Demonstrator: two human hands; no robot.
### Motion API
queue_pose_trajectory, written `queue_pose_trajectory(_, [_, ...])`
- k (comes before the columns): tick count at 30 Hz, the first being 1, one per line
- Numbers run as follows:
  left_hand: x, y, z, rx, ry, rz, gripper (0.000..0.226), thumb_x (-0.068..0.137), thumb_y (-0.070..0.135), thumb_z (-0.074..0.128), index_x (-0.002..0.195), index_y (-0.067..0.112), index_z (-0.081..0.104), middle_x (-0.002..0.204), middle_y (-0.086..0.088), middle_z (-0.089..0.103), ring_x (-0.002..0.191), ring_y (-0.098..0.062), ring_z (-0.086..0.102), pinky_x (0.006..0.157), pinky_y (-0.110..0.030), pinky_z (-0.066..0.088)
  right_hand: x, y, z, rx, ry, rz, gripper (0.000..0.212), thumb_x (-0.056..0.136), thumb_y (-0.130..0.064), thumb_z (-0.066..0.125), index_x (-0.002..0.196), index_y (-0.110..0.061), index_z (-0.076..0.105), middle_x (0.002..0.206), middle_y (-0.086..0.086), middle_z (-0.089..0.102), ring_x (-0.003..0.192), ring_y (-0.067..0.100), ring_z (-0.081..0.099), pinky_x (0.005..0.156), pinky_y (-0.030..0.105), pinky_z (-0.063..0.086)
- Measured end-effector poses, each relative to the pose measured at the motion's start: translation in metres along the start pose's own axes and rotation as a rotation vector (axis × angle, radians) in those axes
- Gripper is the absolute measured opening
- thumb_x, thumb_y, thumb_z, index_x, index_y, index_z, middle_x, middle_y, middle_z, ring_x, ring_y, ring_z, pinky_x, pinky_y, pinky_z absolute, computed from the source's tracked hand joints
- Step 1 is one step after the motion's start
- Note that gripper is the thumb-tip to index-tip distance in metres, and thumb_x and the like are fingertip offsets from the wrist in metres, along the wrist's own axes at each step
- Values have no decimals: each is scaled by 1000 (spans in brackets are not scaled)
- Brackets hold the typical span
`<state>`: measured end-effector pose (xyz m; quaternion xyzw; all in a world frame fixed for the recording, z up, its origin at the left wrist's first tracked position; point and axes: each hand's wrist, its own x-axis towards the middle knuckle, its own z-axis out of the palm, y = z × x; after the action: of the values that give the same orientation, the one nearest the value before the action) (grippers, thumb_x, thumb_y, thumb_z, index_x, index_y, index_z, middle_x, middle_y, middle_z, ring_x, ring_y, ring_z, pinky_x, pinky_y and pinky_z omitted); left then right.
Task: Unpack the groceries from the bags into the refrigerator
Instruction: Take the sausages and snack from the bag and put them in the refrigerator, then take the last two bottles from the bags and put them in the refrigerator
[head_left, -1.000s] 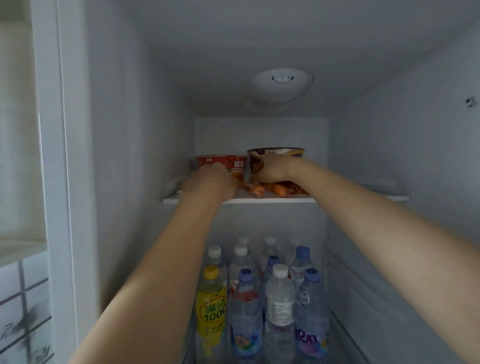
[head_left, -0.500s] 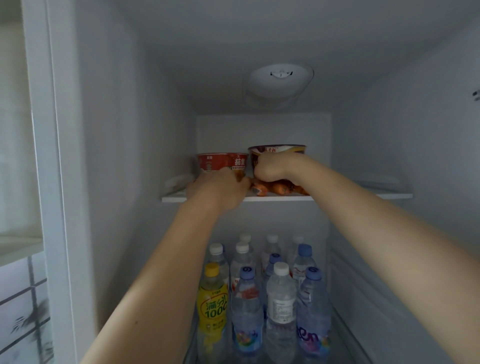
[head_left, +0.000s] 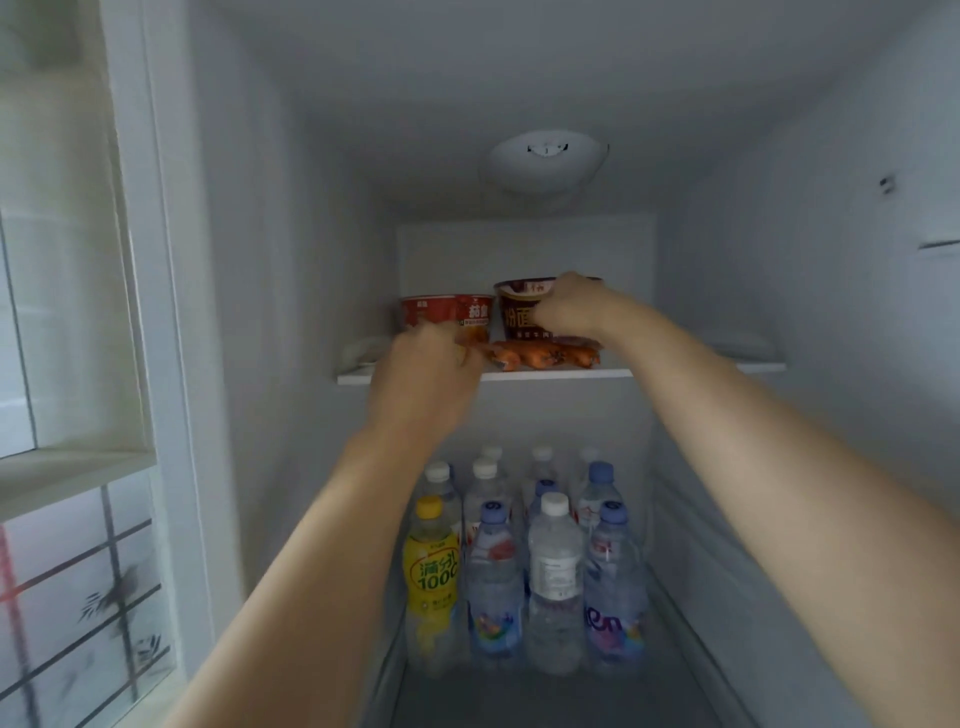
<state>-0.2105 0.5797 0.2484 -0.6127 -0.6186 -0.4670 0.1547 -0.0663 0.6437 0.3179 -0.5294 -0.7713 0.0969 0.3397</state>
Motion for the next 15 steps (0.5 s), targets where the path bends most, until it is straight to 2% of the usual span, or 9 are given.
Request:
queue_pose_trajectory(2, [-10, 4, -6, -20, -20, 16, 25, 91, 25, 54, 108, 13, 69, 106, -12, 69, 96, -32, 63, 82, -43, 53, -17, 3, 1, -37, 92, -61, 25, 90, -10, 49, 106, 1, 64, 108, 18, 66, 99, 32, 61, 65, 26, 41])
queue_pose_trajectory(4, [-21, 7, -14, -56, -17, 56, 24, 91, 23, 55, 108, 13, 68, 107, -11, 69, 98, -32, 63, 82, -42, 52, -37, 3, 2, -92, 182, -135, 21, 91, -11, 49, 95, 1, 66, 102, 19, 67, 99, 32, 60, 61, 23, 30])
queue_pose_trajectory(6, [-34, 9, -24, -89, -30, 111, 24, 91, 21, 54, 111, 14, 67, 112, -9, 69, 105, -30, 60, 86, -40, 51, -59, 1, 2, -120, 240, -176, 20, 90, -10, 49, 88, 1, 65, 94, 18, 66, 95, 34, 61, 60, 28, 31])
queue_pose_trajectory(8, [-47, 10, -31, -135, -41, 135, 28, 92, 21, 54, 118, 16, 63, 118, -4, 66, 111, -25, 58, 88, -34, 48, -77, 2, 4, -119, 293, -209, 22, 90, -11, 50, 96, 2, 67, 99, 18, 67, 94, 34, 62, 72, 32, 47])
queue_pose_trajectory(9, [-58, 10, -37, -166, -48, 142, 29, 92, 21, 54, 119, 17, 62, 118, -1, 65, 111, -22, 57, 86, -30, 46, -91, 2, 8, -122, 315, -222, 23, 90, -12, 50, 101, 1, 67, 103, 18, 66, 96, 34, 62, 79, 35, 50])
queue_pose_trajectory(12, [-96, 4, -48, -211, -53, 207, 30, 92, 21, 53, 120, 18, 62, 114, 3, 66, 110, -19, 57, 82, -28, 43, -139, 5, 24, -139, 377, -242, 25, 90, -14, 53, 111, -4, 64, 115, 14, 62, 105, 30, 58, 88, 33, 46])
queue_pose_trajectory(15, [-142, -4, -48, -264, -77, 264, 27, 91, 18, 55, 116, 15, 63, 104, 1, 69, 102, -22, 59, 80, -30, 43, -193, 18, 50, -141, 341, -209, 30, 90, -14, 54, 118, -4, 59, 120, 15, 59, 111, 29, 56, 92, 34, 43])
